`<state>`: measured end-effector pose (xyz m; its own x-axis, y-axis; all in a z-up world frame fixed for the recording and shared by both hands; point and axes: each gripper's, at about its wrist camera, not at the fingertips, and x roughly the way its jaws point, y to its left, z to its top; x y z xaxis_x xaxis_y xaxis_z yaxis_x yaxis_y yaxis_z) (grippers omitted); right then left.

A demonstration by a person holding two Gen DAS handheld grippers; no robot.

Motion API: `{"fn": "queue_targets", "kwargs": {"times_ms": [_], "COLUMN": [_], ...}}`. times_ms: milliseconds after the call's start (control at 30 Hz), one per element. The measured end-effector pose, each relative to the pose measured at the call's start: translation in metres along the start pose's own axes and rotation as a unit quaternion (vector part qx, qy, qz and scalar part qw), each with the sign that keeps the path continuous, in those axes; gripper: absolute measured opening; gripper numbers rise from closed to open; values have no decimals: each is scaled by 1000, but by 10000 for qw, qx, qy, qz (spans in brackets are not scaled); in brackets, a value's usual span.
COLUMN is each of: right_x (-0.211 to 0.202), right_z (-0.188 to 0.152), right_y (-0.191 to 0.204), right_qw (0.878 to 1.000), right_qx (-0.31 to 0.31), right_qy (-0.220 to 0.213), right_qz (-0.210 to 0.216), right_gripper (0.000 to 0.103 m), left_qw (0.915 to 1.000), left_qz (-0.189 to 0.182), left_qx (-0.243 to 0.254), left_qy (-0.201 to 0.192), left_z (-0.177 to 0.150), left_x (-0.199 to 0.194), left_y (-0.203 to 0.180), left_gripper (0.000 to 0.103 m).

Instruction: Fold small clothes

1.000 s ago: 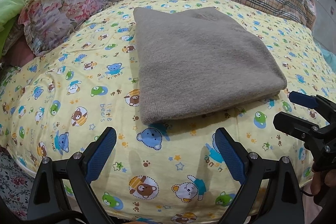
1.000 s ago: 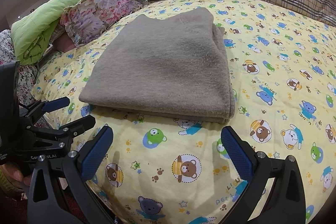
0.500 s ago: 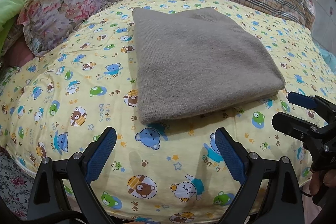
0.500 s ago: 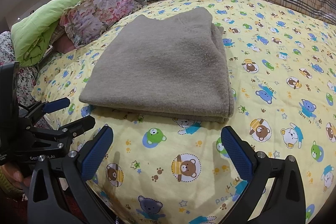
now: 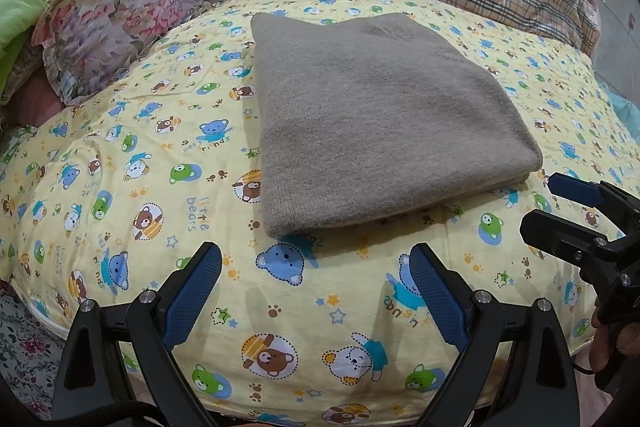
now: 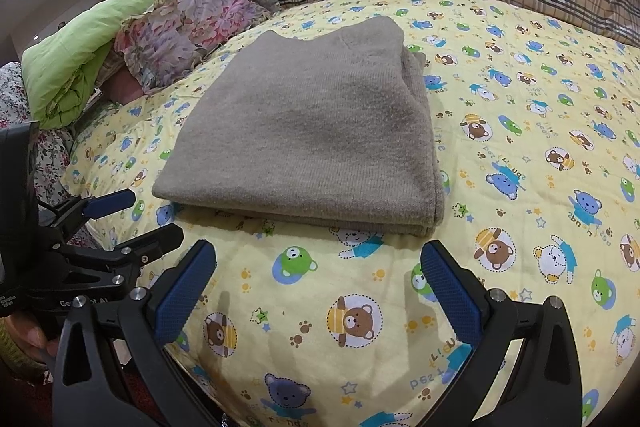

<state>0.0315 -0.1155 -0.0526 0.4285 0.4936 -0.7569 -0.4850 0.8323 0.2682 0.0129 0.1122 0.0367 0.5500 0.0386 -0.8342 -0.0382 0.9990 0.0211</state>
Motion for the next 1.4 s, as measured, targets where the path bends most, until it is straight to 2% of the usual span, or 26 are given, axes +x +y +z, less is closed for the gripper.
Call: {"fn": "queue_targets", "kwargs": {"times_ms": [733,900,1400], "right_x": [-8,-6,-3], "right_z": [14,23,37], "right_y": [-1,0,-7], "right_qw": [9999,9997,9996], "right_qx": [-30,-62,-20], "right_qy": [-35,11,30], "right_qz": [111,239,264], "right_gripper": [102,102,102], "left_qw": [9999,10000,10000], "left_qz": [3,-4,66], "left_qx": [105,45,-5], "left_qy": [-6,25,12], "left_z": [15,22,35], "left_x": [-3,-3,-3], "left_y": [-1,1,4], "left_gripper": [95,95,95]}}
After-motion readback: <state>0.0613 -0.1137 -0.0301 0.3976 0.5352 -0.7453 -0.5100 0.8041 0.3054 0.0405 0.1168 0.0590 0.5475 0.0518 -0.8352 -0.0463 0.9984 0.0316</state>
